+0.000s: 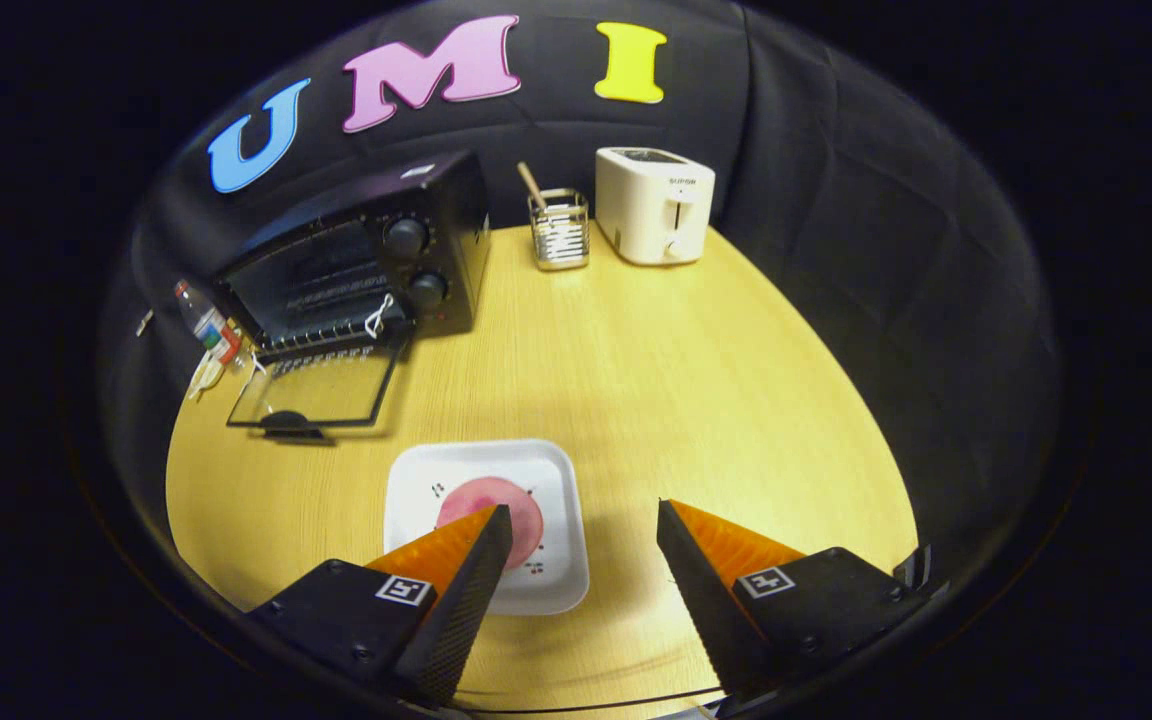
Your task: Open the toaster oven, put the food inside, and close the toaster oven door.
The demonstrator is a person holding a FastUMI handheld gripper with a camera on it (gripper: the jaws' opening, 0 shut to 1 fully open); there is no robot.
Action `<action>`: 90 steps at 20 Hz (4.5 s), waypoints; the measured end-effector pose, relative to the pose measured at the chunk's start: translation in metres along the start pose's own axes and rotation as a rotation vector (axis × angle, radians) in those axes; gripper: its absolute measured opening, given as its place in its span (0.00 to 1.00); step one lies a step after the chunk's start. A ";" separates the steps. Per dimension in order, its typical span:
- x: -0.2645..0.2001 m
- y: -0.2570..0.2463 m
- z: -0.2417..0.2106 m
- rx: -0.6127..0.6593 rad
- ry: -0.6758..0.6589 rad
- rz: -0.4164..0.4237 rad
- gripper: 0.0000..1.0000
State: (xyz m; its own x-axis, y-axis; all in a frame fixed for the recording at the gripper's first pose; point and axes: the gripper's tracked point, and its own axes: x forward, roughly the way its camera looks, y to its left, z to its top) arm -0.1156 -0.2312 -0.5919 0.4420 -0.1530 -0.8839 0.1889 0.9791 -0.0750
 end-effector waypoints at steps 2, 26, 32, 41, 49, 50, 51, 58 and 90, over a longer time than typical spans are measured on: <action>0.012 0.004 -0.012 -0.027 0.038 0.016 0.85; 0.061 0.006 -0.032 -0.007 0.429 0.198 0.05; 0.057 0.011 -0.034 0.203 0.509 0.324 0.05; 0.022 0.039 -0.041 0.657 0.497 0.465 0.05; -0.025 0.096 0.007 0.876 0.318 0.509 0.05; -0.028 0.100 0.008 0.891 0.294 0.498 0.05; -0.025 0.100 0.004 0.885 0.282 0.468 0.05; -0.002 0.067 -0.044 1.021 0.271 0.363 0.05; 0.055 0.009 -0.074 0.716 0.380 -0.053 0.35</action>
State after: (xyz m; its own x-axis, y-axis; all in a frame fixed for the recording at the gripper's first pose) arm -0.1546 -0.2213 -0.6753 0.1135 -0.0147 -0.9934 0.7735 0.6288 0.0790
